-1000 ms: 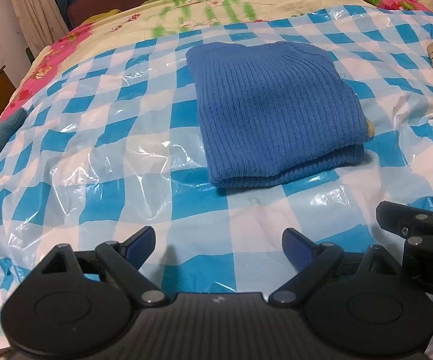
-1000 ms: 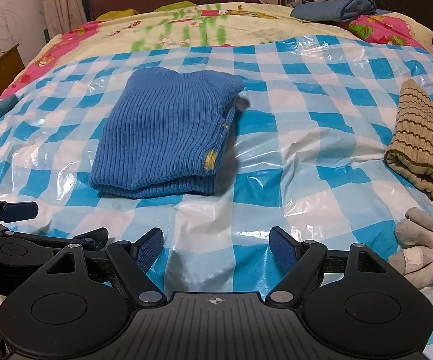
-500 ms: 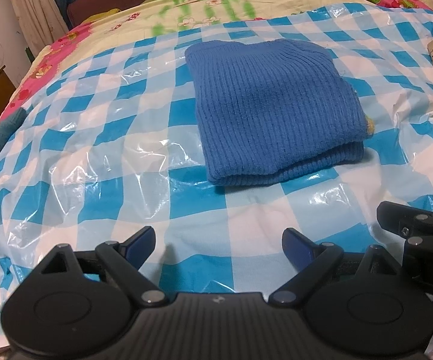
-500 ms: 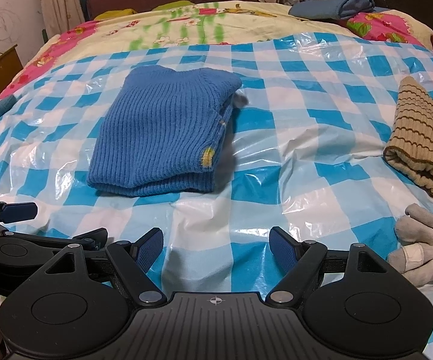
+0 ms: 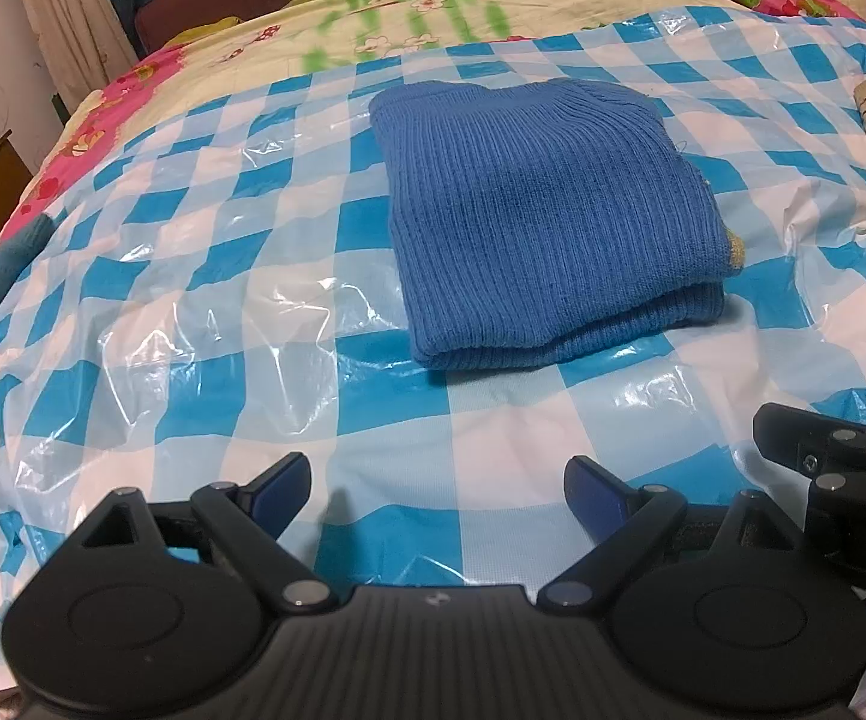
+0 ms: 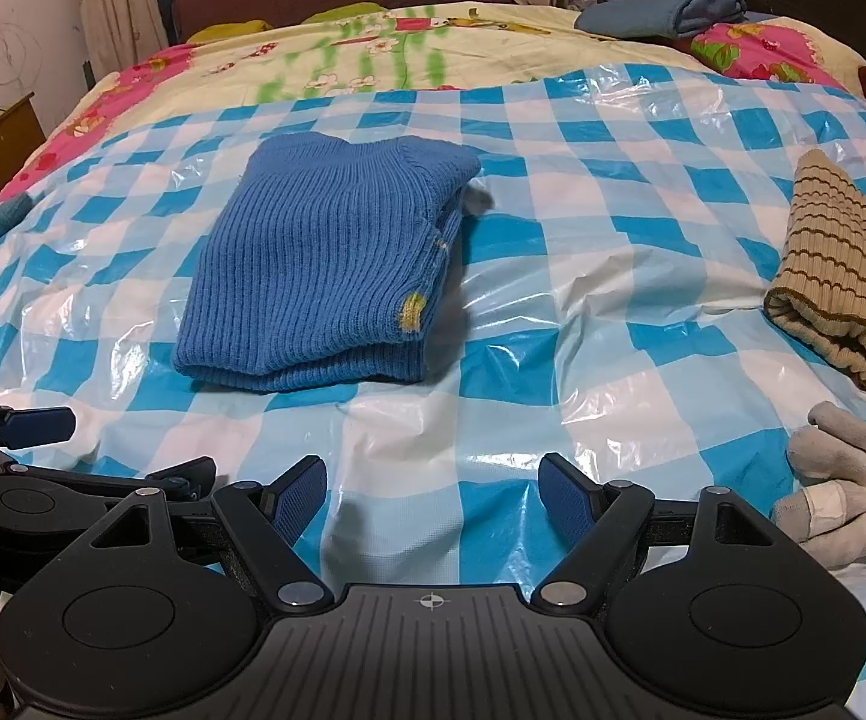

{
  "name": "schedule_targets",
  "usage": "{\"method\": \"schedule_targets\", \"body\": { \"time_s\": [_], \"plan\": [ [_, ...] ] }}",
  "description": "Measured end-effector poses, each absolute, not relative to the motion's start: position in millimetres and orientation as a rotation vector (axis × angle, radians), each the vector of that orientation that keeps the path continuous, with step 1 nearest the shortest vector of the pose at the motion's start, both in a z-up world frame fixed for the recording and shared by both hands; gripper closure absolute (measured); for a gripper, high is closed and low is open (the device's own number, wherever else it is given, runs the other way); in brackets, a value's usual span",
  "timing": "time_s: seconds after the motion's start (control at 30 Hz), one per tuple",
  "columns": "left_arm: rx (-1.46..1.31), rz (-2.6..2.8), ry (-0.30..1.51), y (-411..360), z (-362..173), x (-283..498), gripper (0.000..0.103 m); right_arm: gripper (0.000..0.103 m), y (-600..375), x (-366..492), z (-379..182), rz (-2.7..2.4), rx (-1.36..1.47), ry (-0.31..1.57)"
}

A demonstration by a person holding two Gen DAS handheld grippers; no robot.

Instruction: Fold small clothes

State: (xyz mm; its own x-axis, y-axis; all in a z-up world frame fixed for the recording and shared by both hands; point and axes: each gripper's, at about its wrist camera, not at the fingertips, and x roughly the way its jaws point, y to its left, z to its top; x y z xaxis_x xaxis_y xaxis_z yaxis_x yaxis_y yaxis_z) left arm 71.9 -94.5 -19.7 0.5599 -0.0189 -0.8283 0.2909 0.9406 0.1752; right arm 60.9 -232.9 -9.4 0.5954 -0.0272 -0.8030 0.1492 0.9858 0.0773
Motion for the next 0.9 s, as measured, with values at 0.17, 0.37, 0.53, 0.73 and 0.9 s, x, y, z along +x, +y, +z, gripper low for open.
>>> {"method": "schedule_targets", "body": {
  "time_s": [0.17, 0.37, 0.53, 0.73, 0.9],
  "plan": [
    [0.305, -0.186, 0.966, -94.9, -20.6, 70.6, 0.007, 0.024, -233.0, 60.9, -9.7, -0.103, 0.142, 0.930],
    [0.299, -0.187, 0.972, -93.4, -21.3, 71.4, 0.007, 0.024, -232.7, 59.8, -10.3, -0.105, 0.144, 0.933],
    [0.297, -0.188, 0.975, -93.0, -22.0, 72.3, 0.007, 0.024, -232.9, 59.6, -11.0, -0.107, 0.145, 0.933],
    [0.295, -0.188, 0.977, -93.1, -22.9, 72.5, 0.007, 0.024, -232.9, 59.7, -12.2, -0.107, 0.147, 0.934],
    [0.295, -0.187, 0.979, -93.3, -23.9, 73.0, 0.007, 0.024, -233.3, 59.8, -13.8, -0.107, 0.151, 0.936]
  ]
}}
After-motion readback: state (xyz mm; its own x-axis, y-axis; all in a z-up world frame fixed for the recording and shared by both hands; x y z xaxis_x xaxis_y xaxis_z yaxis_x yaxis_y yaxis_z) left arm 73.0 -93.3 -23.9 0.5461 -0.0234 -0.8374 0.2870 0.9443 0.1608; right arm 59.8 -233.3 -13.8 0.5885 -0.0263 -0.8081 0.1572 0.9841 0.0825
